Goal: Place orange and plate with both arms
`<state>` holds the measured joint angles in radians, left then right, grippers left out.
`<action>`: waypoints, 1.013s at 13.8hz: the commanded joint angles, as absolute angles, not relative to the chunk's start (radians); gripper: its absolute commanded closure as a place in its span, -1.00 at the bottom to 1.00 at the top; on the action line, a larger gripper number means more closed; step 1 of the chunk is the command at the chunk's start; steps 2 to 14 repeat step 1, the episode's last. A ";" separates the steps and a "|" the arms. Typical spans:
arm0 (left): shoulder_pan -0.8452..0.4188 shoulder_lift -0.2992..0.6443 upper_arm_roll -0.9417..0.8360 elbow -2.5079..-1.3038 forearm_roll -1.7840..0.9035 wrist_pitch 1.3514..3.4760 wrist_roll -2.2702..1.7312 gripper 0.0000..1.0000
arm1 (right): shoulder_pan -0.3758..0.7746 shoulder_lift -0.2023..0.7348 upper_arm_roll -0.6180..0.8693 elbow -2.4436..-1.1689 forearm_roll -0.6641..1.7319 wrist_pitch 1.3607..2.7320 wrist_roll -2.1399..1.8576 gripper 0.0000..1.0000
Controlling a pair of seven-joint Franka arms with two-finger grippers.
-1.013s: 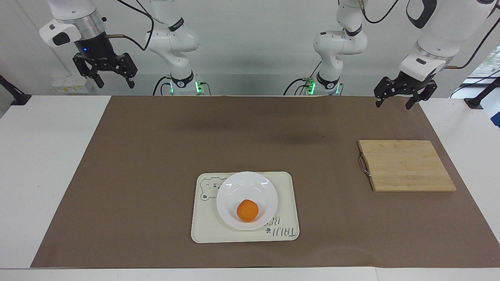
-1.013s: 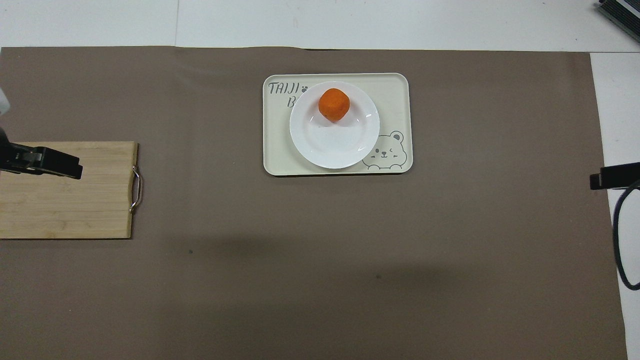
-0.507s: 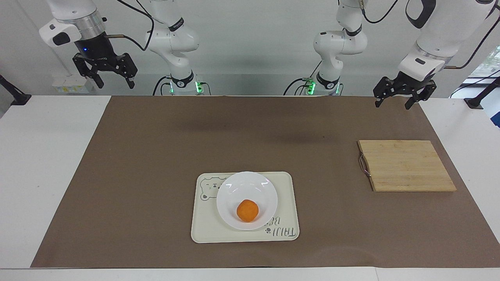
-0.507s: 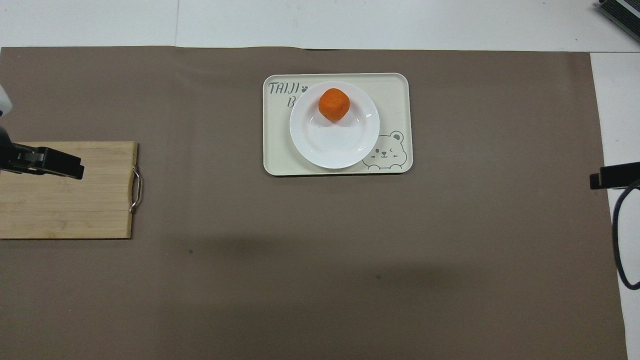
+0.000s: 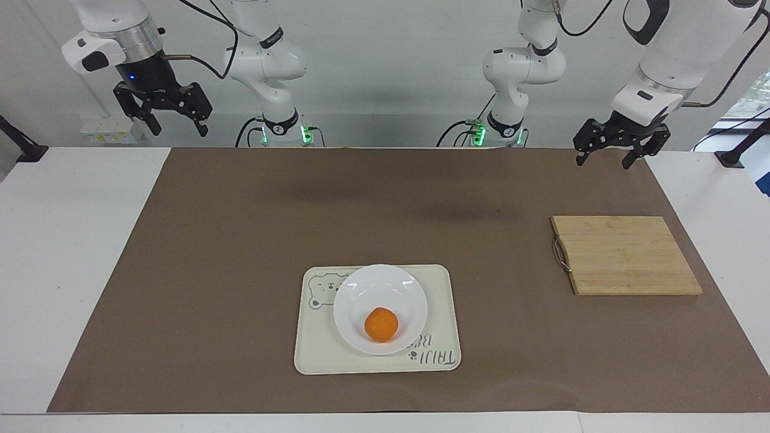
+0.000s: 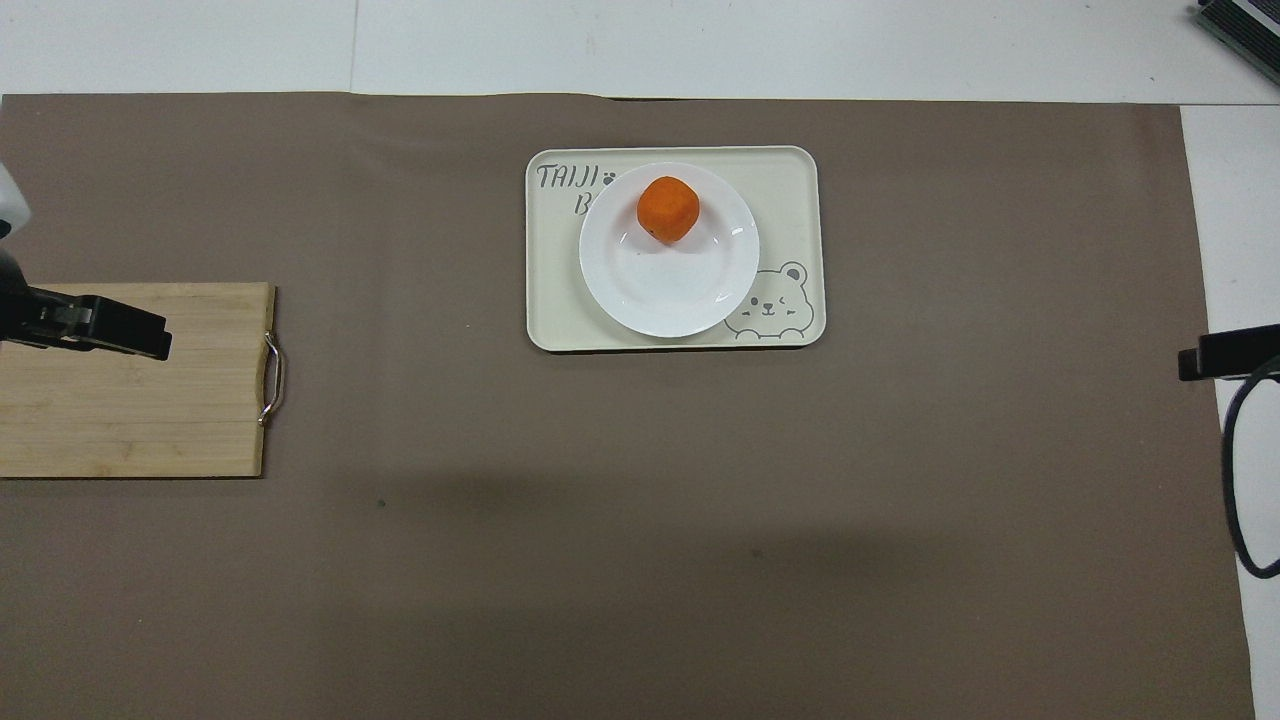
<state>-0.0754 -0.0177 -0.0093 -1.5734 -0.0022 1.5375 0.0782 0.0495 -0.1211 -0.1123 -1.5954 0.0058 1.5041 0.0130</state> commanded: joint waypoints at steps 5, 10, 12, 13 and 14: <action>-0.084 -0.038 -0.006 -1.597 -0.006 1.551 0.064 -1.00 | 0.052 -0.130 -0.107 -1.606 -0.025 1.485 0.038 -1.00; -0.084 -0.038 -0.006 -1.597 -0.006 1.551 0.064 -1.00 | 0.052 -0.130 -0.107 -1.606 -0.025 1.485 0.038 -1.00; -0.084 -0.038 -0.006 -1.597 -0.006 1.551 0.064 -1.00 | 0.052 -0.130 -0.107 -1.606 -0.025 1.485 0.038 -1.00; -0.084 -0.038 -0.006 -1.597 -0.006 1.551 0.064 -1.00 | 0.052 -0.130 -0.107 -1.606 -0.025 1.485 0.038 -1.00; -0.084 -0.038 -0.006 -1.597 -0.006 1.551 0.064 -1.00 | 0.052 -0.130 -0.107 -1.606 -0.025 1.485 0.038 -1.00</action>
